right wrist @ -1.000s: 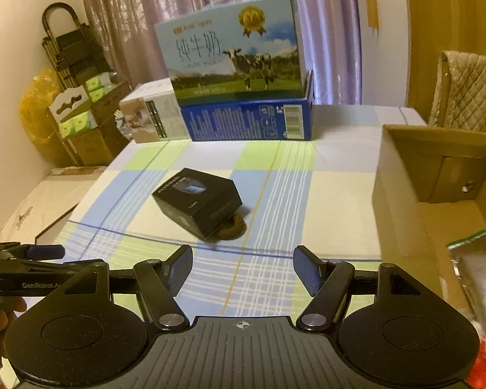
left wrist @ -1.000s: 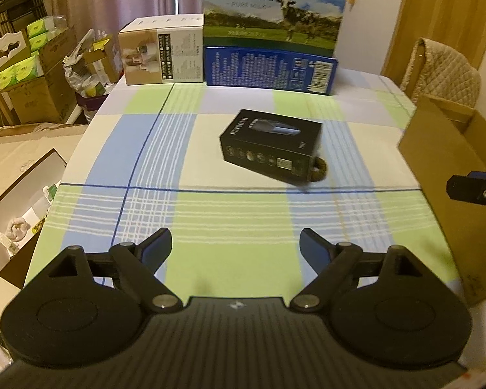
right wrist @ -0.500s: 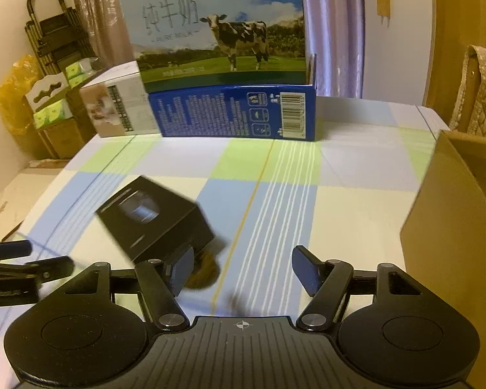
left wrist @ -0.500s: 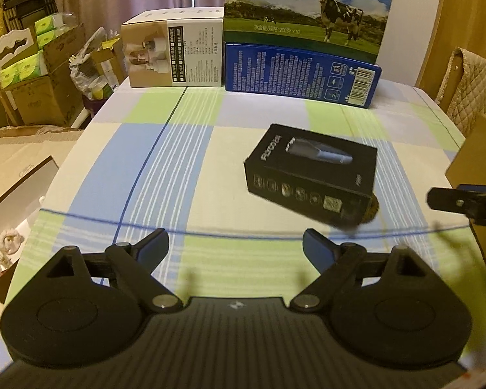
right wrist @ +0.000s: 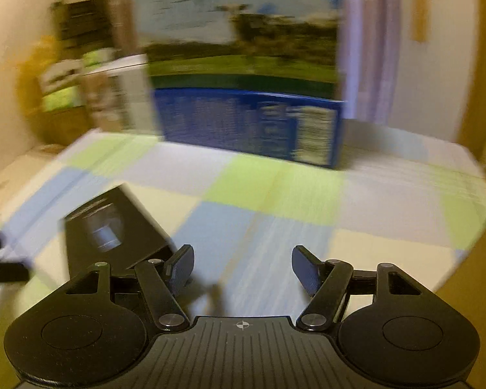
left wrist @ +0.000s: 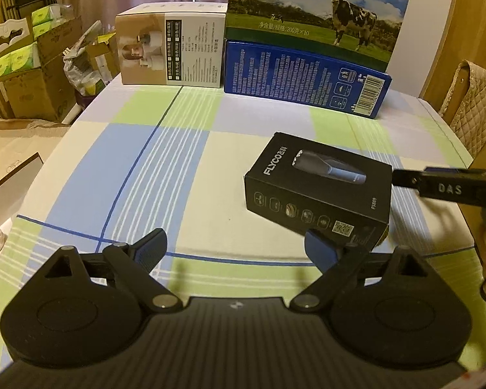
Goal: Organize objects
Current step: 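Grasp the black FLYCO box with the left tool while the right tool grasps the brown braided ring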
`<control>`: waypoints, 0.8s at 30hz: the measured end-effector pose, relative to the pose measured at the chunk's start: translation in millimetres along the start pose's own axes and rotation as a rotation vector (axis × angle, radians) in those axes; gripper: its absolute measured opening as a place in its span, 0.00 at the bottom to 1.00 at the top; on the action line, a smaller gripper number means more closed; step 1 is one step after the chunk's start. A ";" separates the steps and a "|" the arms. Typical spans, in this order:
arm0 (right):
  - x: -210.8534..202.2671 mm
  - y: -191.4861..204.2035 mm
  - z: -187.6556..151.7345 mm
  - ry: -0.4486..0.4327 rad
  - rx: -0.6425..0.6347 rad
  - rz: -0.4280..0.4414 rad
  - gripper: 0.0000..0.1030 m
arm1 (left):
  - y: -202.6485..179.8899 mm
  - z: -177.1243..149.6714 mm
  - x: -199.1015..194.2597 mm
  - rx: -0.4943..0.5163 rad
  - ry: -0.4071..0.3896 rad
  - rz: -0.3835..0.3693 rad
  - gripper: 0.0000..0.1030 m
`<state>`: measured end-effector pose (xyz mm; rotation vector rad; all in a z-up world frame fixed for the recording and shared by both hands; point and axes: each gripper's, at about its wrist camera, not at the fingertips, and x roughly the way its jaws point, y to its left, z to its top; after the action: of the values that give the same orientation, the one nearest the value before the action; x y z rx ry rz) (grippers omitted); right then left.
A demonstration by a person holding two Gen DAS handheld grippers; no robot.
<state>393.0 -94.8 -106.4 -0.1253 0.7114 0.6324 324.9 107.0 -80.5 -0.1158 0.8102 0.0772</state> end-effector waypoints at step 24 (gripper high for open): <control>14.9 41.0 -35.7 0.071 -0.162 0.111 0.44 | 0.6 15.8 18.1 0.027 0.009 -0.037 0.89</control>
<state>357.5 -65.5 -138.9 -0.2599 0.7393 0.7954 348.6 110.1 -82.9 -0.1058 0.8172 0.0307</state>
